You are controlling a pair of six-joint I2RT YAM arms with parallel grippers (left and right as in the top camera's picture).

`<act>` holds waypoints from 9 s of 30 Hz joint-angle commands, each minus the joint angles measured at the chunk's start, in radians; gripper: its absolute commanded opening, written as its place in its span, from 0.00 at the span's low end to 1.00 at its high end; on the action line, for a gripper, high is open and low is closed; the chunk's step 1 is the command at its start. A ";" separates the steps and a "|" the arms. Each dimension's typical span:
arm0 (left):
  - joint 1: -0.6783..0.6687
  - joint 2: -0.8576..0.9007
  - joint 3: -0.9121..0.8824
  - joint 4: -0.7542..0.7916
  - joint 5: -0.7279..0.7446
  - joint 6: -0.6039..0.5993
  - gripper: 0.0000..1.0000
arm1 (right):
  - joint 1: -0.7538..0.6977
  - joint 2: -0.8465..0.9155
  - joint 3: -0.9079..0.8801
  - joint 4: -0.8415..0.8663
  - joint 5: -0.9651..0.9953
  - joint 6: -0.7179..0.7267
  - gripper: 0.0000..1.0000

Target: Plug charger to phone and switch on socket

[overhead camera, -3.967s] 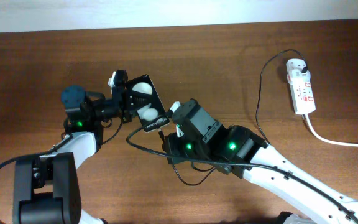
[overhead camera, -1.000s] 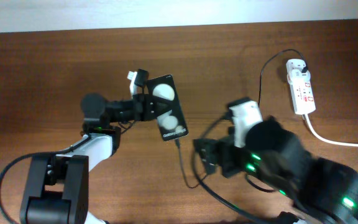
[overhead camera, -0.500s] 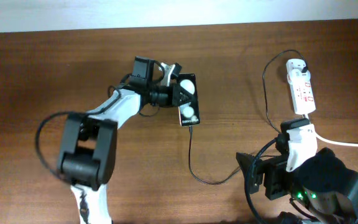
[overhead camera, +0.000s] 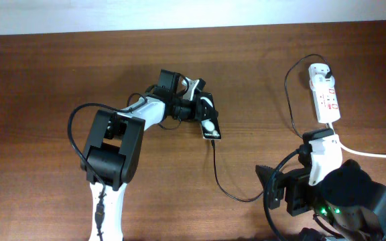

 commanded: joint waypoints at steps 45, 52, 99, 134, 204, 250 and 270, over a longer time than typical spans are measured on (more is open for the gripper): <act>0.302 -1.393 0.007 -1.243 -0.879 0.370 0.99 | -0.615 0.413 0.005 -0.163 0.179 0.274 0.42; 0.302 -1.604 0.007 -1.321 -0.870 0.370 0.99 | -0.802 0.534 0.006 -0.094 0.156 0.262 0.04; 0.268 -1.978 0.007 -1.297 -0.870 0.370 0.99 | -1.174 1.493 0.333 0.533 -0.312 -0.027 0.04; 0.268 -1.978 0.007 -1.299 -0.870 0.370 0.99 | -1.195 1.581 0.516 0.369 -0.420 -0.078 0.04; 0.370 -2.276 -1.253 0.043 -0.679 0.370 0.99 | -1.107 0.251 0.598 0.376 -0.910 0.080 0.04; 0.354 -2.278 -1.409 0.096 -0.822 0.371 0.99 | -0.781 -0.298 0.097 0.777 -0.702 -0.049 0.45; 0.354 -2.278 -1.409 0.096 -0.822 0.371 0.99 | -0.795 -0.814 -0.394 1.335 -0.359 -0.209 0.99</act>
